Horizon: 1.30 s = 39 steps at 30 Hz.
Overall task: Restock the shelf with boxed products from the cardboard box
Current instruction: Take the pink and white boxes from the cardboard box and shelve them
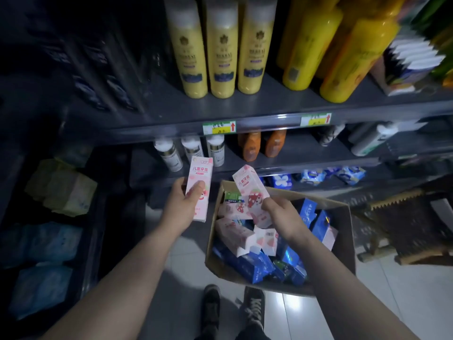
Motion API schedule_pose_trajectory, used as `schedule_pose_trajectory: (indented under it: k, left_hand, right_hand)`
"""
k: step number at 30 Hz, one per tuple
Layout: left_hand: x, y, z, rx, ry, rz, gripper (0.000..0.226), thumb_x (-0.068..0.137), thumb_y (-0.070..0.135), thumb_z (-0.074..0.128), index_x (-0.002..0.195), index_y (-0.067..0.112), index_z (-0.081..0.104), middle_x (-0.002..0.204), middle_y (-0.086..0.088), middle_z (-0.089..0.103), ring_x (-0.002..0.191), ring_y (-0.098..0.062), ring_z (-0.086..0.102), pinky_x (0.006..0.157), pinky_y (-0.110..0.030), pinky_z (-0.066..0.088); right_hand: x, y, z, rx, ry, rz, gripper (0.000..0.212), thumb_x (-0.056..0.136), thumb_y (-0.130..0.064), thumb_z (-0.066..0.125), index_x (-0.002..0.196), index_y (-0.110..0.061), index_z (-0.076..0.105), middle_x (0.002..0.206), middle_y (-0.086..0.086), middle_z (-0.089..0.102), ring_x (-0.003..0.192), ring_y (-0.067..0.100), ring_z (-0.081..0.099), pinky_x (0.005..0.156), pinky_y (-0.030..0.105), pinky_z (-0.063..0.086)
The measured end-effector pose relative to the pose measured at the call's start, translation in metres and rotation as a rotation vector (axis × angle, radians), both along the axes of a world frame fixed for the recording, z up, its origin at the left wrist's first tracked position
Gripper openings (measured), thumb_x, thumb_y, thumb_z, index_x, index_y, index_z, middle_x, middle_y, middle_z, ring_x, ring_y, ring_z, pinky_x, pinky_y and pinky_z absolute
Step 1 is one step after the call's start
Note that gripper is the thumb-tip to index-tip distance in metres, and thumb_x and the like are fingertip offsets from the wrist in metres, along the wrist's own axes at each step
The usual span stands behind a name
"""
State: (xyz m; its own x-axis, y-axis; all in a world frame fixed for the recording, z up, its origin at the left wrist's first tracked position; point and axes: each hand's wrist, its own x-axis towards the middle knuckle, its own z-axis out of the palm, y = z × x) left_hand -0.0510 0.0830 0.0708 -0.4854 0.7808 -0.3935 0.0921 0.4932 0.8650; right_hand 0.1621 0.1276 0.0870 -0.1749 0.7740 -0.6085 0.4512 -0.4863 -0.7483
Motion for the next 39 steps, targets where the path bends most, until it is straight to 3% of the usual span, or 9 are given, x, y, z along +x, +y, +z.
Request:
schedule_pose_trajectory:
  k: [5,11,15,20,24,27,31,34,39]
  left_hand:
    - [-0.018,-0.021,0.047,0.1,-0.037,0.078,0.041,0.09,0.021,0.063,0.125,0.017,0.042,0.113,-0.005,0.063,0.086,-0.014,0.061,0.077,-0.029,0.047]
    - [-0.041,-0.063,0.102,0.19,-0.021,0.118,0.088,0.086,0.003,0.059,0.144,0.048,0.011,0.095,0.006,0.066,0.081,-0.013,0.066,0.075,-0.033,0.052]
    - [-0.044,-0.103,0.134,0.236,0.079,0.187,0.066,0.083,0.0,0.06,0.128,0.041,0.035,0.102,0.003,0.063,0.085,-0.004,0.063,0.081,-0.041,0.055]
    - [-0.032,-0.167,0.157,0.286,0.046,0.441,0.038,0.087,0.014,0.066,0.106,0.028,0.037,0.102,-0.004,0.06,0.088,-0.02,0.064,0.085,-0.056,0.053]
    - [-0.018,-0.228,0.176,0.233,0.167,0.654,0.044,0.083,0.032,0.072,0.109,0.022,0.038,0.106,-0.008,0.06,0.092,-0.025,0.061,0.087,-0.047,0.051]
    - [-0.008,-0.279,0.19,0.259,0.164,0.808,0.04,0.086,0.024,0.069,0.11,0.015,0.038,0.104,-0.009,0.058,0.083,-0.019,0.057,0.081,-0.041,0.051]
    - [0.003,-0.351,0.208,0.346,0.139,0.971,0.043,0.086,0.015,0.069,0.117,0.018,0.039,0.102,-0.007,0.06,0.082,-0.021,0.064,0.061,-0.028,0.053]
    - [0.009,-0.407,0.222,0.413,0.154,1.011,0.046,0.086,0.011,0.069,0.124,0.027,0.047,0.104,-0.005,0.062,0.086,-0.022,0.067,0.061,-0.025,0.055]
    - [0.02,-0.505,0.242,0.46,0.295,1.131,0.031,0.083,0.008,0.071,0.104,0.027,0.059,0.099,-0.011,0.064,0.081,-0.021,0.066,0.061,-0.026,0.055]
  right_hand:
    - [-0.025,-0.01,0.053,0.112,0.013,0.113,0.041,0.074,-0.041,0.048,0.086,-0.003,0.057,0.079,0.005,0.054,0.073,0.019,0.051,0.068,0.035,0.04]
    - [-0.053,-0.015,0.105,0.256,0.046,0.264,0.032,0.071,-0.043,0.046,0.079,-0.012,0.052,0.076,0.005,0.051,0.07,0.018,0.048,0.066,0.034,0.037]
    - [-0.067,-0.025,0.132,0.308,0.116,0.408,0.017,0.089,-0.024,0.049,0.078,-0.011,0.051,0.075,0.004,0.052,0.065,0.015,0.047,0.061,0.03,0.035]
    - [-0.078,-0.051,0.16,0.339,0.175,0.574,0.016,0.09,-0.019,0.049,0.077,-0.011,0.054,0.071,-0.001,0.056,0.061,0.011,0.05,0.056,0.023,0.036]
    - [-0.09,-0.082,0.179,0.376,0.182,0.751,0.023,0.09,-0.023,0.05,0.087,-0.004,0.063,0.078,0.003,0.062,0.067,0.014,0.054,0.062,0.028,0.039]
    - [-0.105,-0.115,0.197,0.376,0.252,0.838,0.02,0.09,-0.019,0.051,0.082,-0.004,0.062,0.073,0.001,0.061,0.062,0.011,0.054,0.056,0.019,0.041]
    - [-0.127,-0.176,0.216,0.347,0.359,0.964,0.022,0.07,-0.035,0.054,0.068,-0.013,0.052,0.065,0.001,0.053,0.062,0.019,0.048,0.064,0.034,0.037]
    - [-0.14,-0.224,0.233,0.373,0.404,1.093,0.022,0.067,-0.034,0.049,0.069,-0.012,0.055,0.065,0.001,0.054,0.062,0.017,0.049,0.062,0.032,0.038]
    - [-0.169,-0.31,0.259,0.446,0.481,1.24,0.035,0.059,-0.04,0.051,0.072,-0.009,0.058,0.07,0.006,0.057,0.066,0.021,0.056,0.064,0.034,0.041]
